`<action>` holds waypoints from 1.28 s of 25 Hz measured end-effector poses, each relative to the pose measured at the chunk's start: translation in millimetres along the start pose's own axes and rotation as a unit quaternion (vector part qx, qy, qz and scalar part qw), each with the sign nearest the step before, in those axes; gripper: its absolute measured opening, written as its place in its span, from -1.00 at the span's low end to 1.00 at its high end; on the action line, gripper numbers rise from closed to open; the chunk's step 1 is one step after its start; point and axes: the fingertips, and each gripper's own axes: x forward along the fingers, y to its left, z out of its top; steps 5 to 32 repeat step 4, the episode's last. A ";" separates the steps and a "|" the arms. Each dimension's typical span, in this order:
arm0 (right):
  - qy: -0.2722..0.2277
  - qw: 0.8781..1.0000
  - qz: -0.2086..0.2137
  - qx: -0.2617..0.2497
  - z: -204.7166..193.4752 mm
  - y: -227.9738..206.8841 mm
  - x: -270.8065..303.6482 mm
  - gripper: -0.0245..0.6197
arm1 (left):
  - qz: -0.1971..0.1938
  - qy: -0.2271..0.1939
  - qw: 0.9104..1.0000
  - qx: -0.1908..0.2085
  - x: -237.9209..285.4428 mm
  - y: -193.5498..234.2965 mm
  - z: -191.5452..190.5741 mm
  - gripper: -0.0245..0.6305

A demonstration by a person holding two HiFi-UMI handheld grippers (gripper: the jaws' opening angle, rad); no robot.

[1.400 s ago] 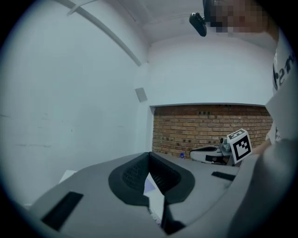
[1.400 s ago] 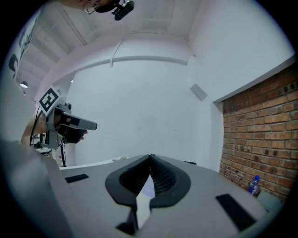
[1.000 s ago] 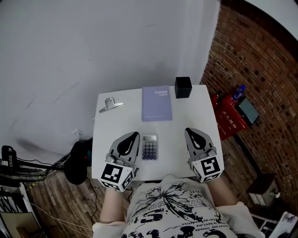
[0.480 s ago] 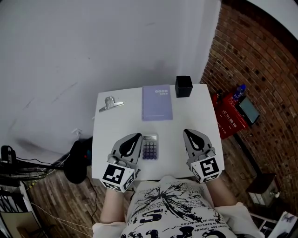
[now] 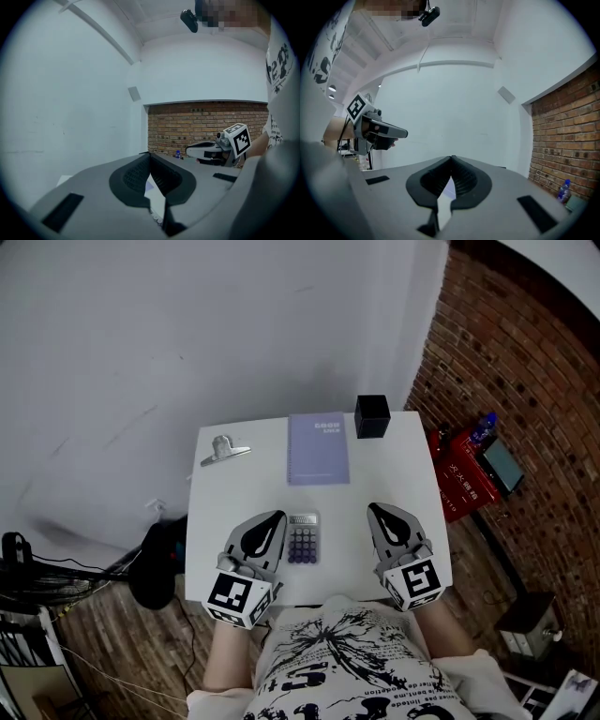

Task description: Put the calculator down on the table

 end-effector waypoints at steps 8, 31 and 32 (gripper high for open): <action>0.000 1.000 -0.002 0.005 1.6 -2.0 2.4 -0.89 | 0.001 0.002 1.000 0.000 -0.6 0.5 0.5 -0.88; 0.000 1.000 -0.002 0.005 1.6 -2.0 2.4 -0.89 | 0.001 0.002 1.000 0.000 -0.6 0.5 0.5 -0.88; 0.000 1.000 -0.002 0.005 1.6 -2.0 2.4 -0.89 | 0.001 0.002 1.000 0.000 -0.6 0.5 0.5 -0.88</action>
